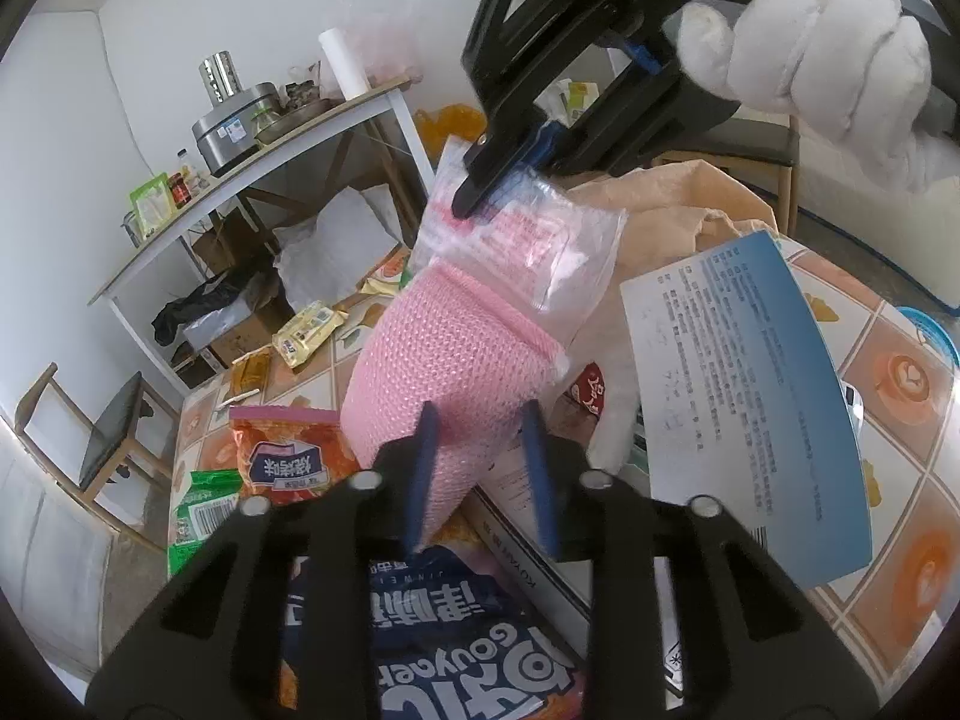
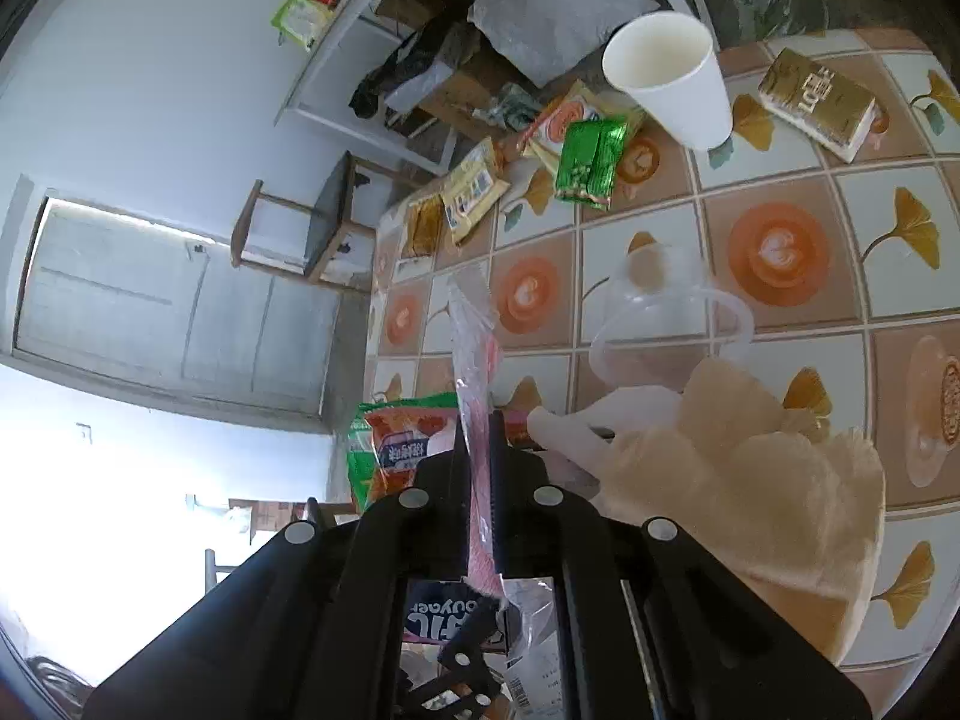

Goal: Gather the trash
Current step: 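Grasp the clear plastic bag with the right tool while the left tool reaches the pink sponge, then lift the clear bag with the right tool while the left tool grasps the pink mesh sponge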

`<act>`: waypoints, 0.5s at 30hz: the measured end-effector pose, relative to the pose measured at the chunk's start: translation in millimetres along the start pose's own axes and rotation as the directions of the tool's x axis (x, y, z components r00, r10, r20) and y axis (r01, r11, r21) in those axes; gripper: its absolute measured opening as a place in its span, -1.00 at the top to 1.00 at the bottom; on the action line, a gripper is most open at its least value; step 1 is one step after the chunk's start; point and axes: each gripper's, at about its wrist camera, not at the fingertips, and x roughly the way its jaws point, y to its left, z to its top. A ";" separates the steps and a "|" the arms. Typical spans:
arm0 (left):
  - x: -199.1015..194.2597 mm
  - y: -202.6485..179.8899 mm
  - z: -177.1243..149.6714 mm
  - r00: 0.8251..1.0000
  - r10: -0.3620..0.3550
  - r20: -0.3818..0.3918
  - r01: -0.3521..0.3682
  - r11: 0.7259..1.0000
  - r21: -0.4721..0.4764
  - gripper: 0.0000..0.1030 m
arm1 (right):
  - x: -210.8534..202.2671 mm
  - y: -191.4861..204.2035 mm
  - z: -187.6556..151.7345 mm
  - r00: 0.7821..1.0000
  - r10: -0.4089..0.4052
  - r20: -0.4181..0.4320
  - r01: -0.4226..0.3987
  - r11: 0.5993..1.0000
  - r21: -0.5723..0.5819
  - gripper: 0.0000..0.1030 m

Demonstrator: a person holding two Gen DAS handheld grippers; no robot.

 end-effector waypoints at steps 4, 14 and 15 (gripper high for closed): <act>-1.9 3.8 1.5 1.000 -0.009 0.001 0.009 1.000 -0.017 0.83 | -12.7 1.4 0.2 0.999 0.005 0.035 -0.005 1.000 -0.005 0.89; -7.9 9.6 1.6 1.000 -0.006 0.015 0.007 0.999 -0.053 0.89 | -51.8 8.0 -2.3 0.988 0.069 0.141 -0.069 0.998 -0.009 0.89; -8.5 10.0 1.9 1.000 -0.006 0.016 0.007 0.998 -0.055 0.89 | -56.8 9.0 -2.7 0.985 0.079 0.154 -0.078 0.997 -0.009 0.89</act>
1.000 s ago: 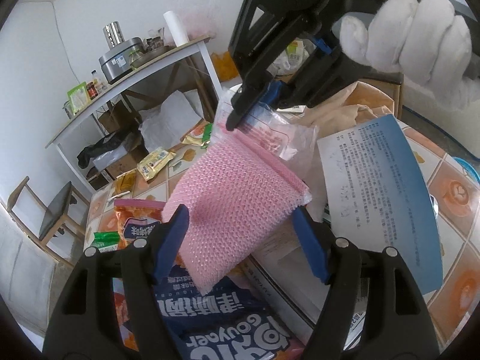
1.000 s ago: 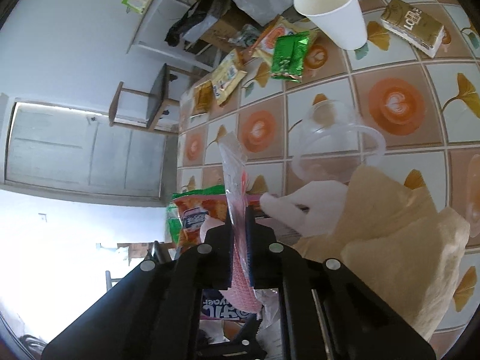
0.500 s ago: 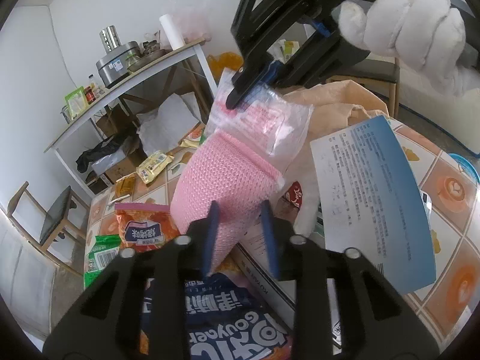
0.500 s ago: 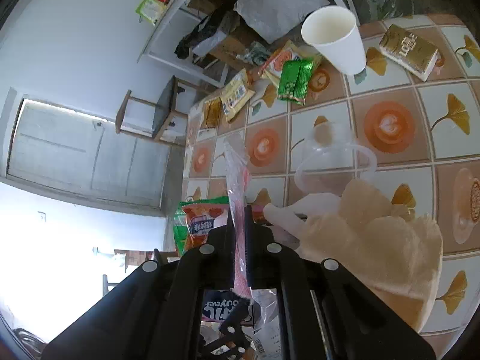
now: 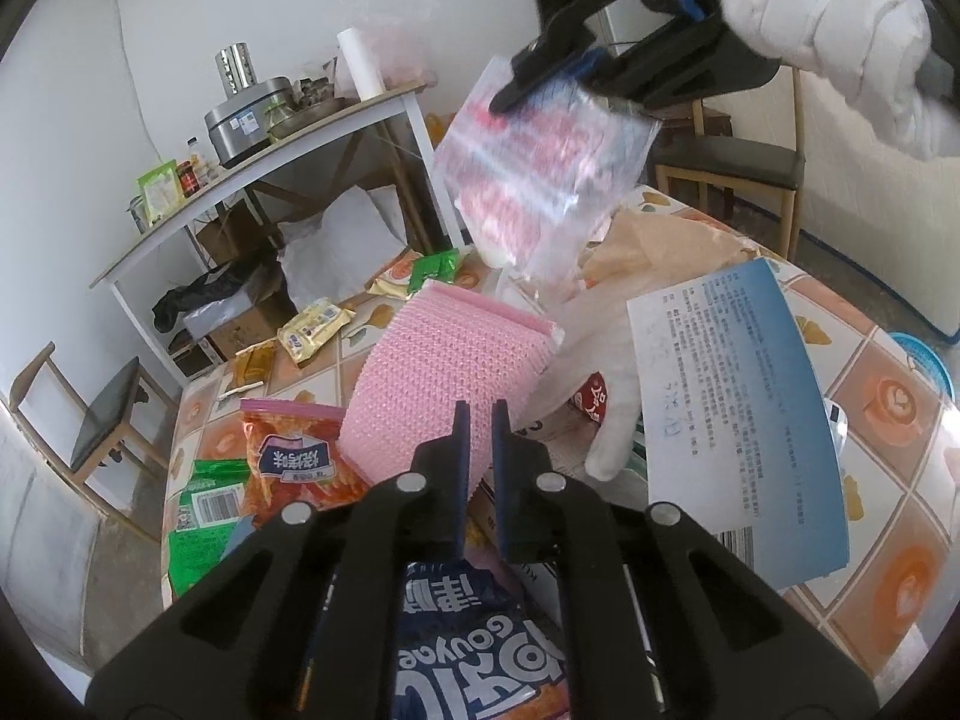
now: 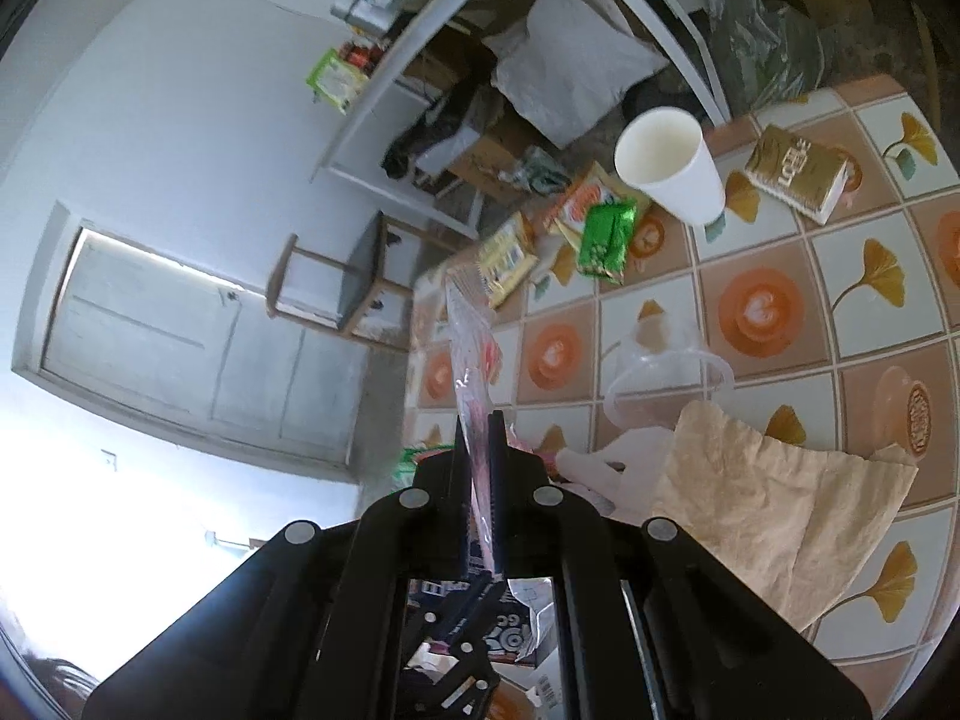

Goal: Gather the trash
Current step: 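Lift the clear bag with the right tool while the left tool grasps the pink mesh sponge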

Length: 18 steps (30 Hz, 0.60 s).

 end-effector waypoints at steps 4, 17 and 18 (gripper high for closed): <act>-2.8 1.8 1.8 1.000 -0.004 0.009 0.004 1.000 -0.011 0.89 | -17.3 5.8 -0.6 0.998 0.035 0.047 -0.035 0.999 0.003 0.90; -10.9 22.7 5.3 0.996 -0.084 0.025 0.087 0.984 -0.158 0.89 | -89.3 33.6 -20.0 0.977 0.115 0.177 -0.113 0.993 -0.025 0.90; -12.4 24.4 5.1 0.996 -0.087 0.030 0.091 0.982 -0.168 0.89 | -92.8 35.6 -22.5 0.976 0.116 0.182 -0.113 0.993 -0.028 0.90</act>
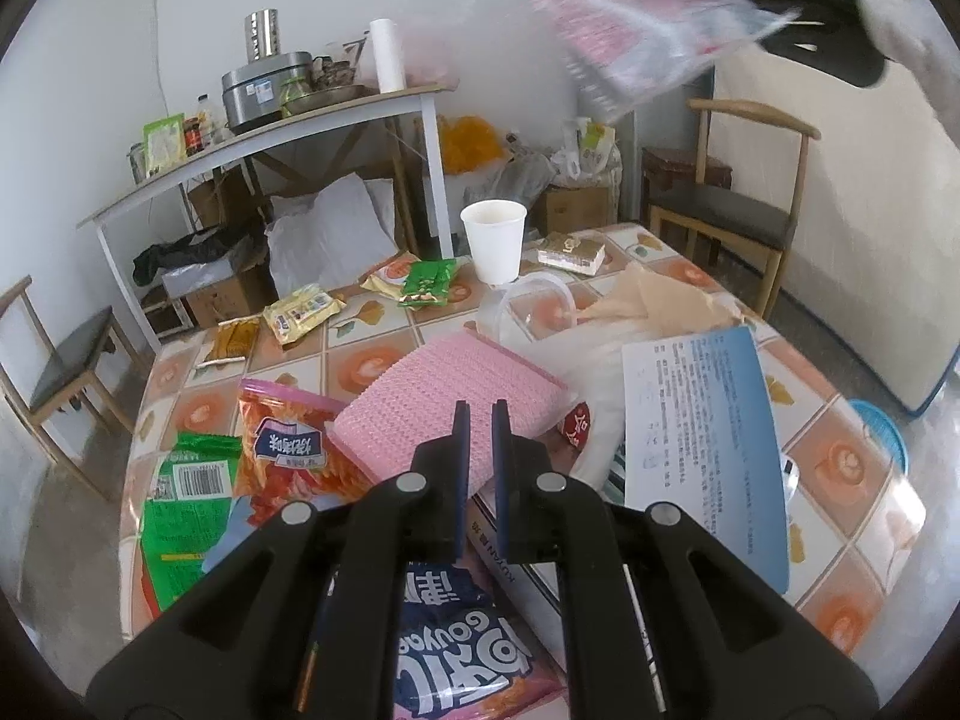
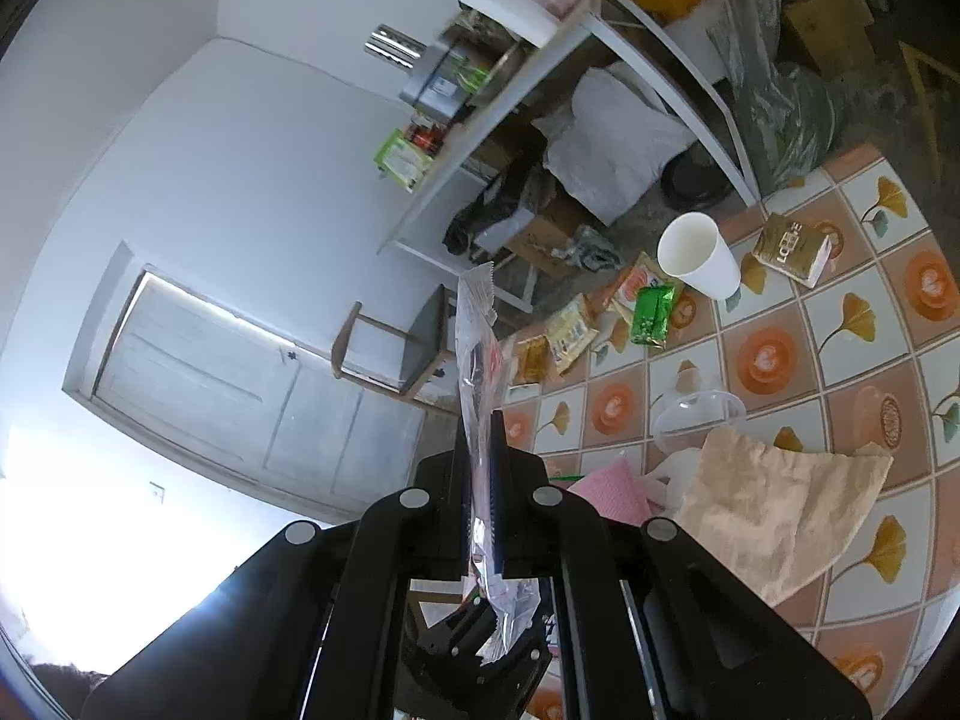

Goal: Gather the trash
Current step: 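Lift the clear bag with the right tool while the left tool grasps the pink mesh sponge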

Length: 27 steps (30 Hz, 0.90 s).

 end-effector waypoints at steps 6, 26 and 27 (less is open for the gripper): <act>-10.8 8.3 -2.1 0.999 -0.034 0.029 0.036 0.998 -0.055 0.89 | -35.2 2.7 -27.0 0.999 -0.008 0.046 0.009 1.000 -0.017 0.90; -5.5 -0.7 -7.1 0.998 -0.057 0.003 0.057 0.998 0.032 -0.36 | -96.9 -100.2 -115.0 0.991 -0.017 0.130 -0.004 0.986 0.164 0.90; 1.8 -6.5 -3.8 0.999 -0.018 -0.026 0.020 0.997 0.078 -0.37 | -98.0 -103.8 -114.9 0.991 -0.015 0.131 -0.008 0.986 0.167 0.90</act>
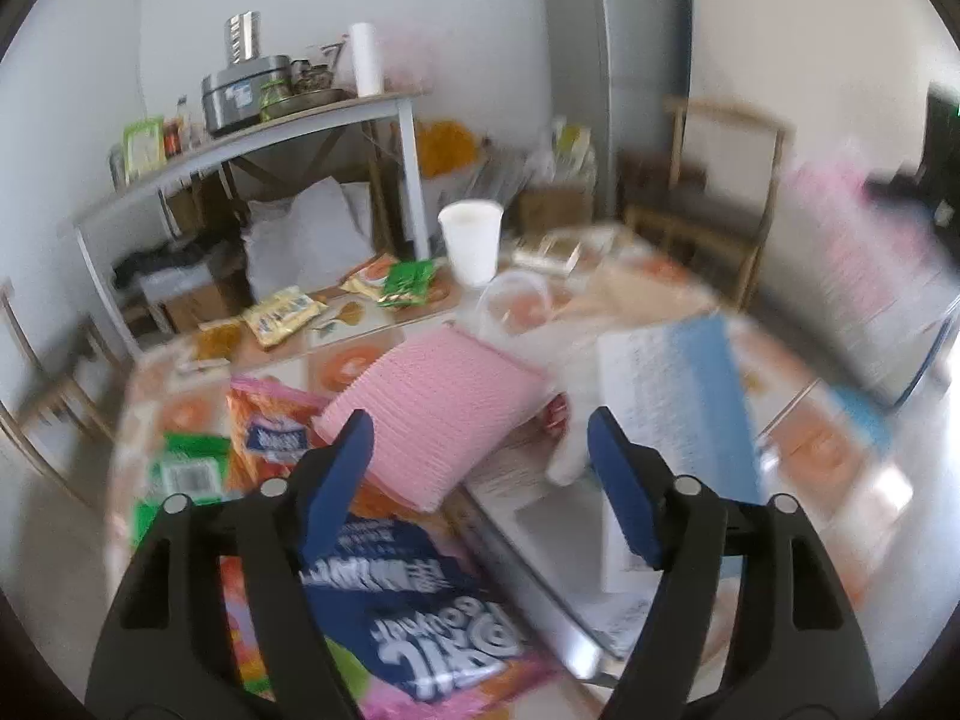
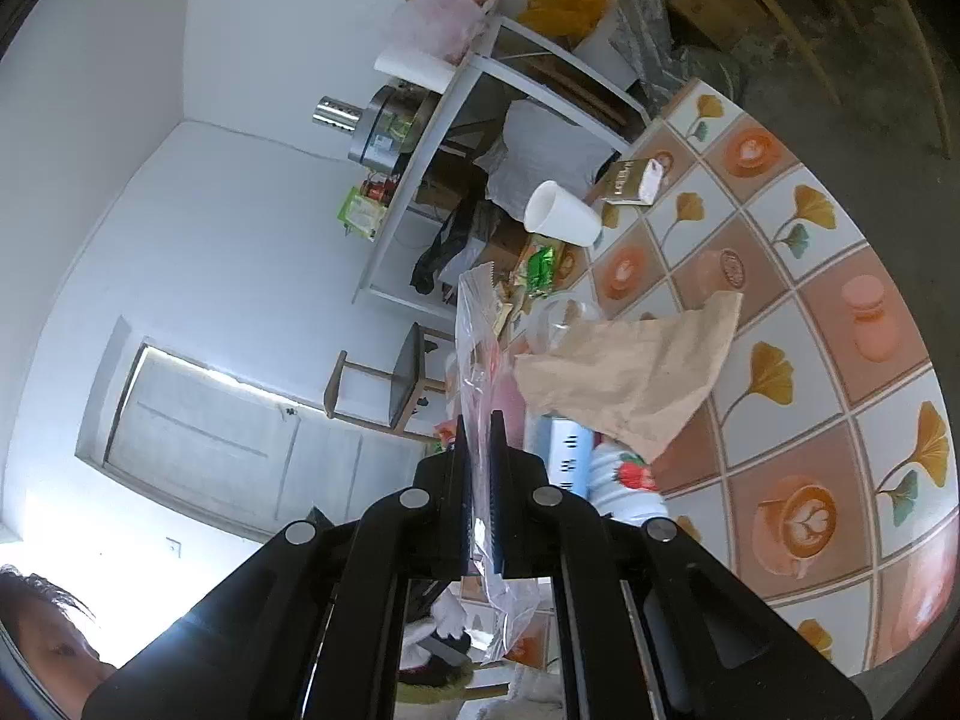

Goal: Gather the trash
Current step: 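Lift the clear bag with the right tool while the left tool grasps the pink mesh sponge, then lift the pink sponge with the left tool while the right tool carries the clear bag away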

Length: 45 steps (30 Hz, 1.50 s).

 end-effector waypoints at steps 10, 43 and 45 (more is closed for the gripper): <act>41.4 19.7 61.1 0.923 -0.236 -0.305 0.270 0.960 0.074 -0.51 | -3.9 -21.8 6.0 1.000 0.020 -0.001 -0.020 1.000 0.014 0.90; 142.6 42.8 52.7 0.736 -0.294 -0.610 0.468 0.872 0.145 -0.64 | 14.9 -53.0 13.9 0.998 0.011 -0.055 -0.006 0.997 0.078 0.90; 139.8 42.8 53.5 0.748 -0.282 -0.601 0.455 0.877 0.156 -0.64 | 14.2 -54.2 13.8 0.999 0.010 -0.053 -0.005 0.996 0.084 0.90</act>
